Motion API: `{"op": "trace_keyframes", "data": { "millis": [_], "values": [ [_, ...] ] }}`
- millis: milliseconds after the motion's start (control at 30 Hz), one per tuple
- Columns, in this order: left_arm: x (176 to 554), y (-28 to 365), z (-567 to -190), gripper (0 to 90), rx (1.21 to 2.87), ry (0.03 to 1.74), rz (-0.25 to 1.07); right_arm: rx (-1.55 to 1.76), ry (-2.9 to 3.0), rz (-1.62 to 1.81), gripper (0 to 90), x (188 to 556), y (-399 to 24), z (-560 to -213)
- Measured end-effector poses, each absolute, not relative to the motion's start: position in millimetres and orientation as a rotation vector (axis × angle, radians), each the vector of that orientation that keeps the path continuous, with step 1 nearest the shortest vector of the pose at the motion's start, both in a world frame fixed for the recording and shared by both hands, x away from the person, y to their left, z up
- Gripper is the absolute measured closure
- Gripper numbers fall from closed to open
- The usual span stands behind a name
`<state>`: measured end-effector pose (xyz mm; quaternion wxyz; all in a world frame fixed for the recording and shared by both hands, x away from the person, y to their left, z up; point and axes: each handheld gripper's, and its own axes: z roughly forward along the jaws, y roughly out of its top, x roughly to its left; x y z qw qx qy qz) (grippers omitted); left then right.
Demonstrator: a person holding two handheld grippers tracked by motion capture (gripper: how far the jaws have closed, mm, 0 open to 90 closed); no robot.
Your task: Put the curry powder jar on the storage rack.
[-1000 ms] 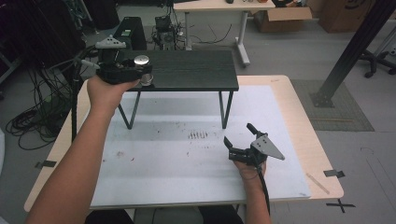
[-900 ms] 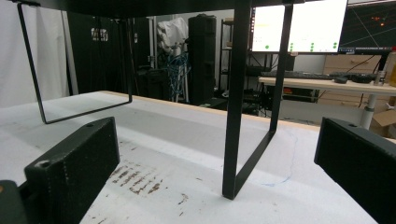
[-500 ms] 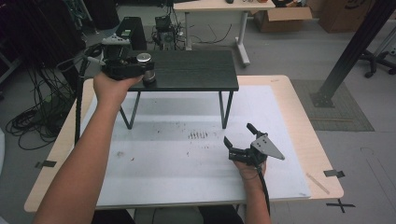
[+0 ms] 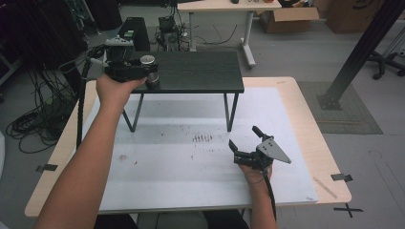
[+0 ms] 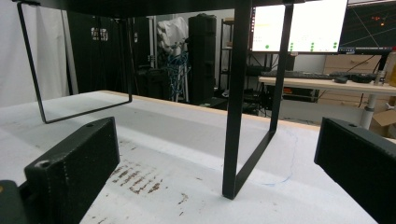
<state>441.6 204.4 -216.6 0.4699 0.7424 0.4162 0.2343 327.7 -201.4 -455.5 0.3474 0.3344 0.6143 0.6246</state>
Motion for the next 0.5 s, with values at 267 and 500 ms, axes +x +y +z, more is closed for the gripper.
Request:
{"op": "trace_keyframes", "data": {
  "millis": [267,500],
  "values": [
    [441.1,203.8,-218.1,36.5,1.828,1.025,0.586,0.867,1.594,1.620,0.0,327.7,-201.4,-455.5],
    [437.9,207.6,-217.5,35.5,1.822,1.012,0.598,0.865,1.596,1.617,0.0,327.8,-201.2,-455.4]
  ]
}}
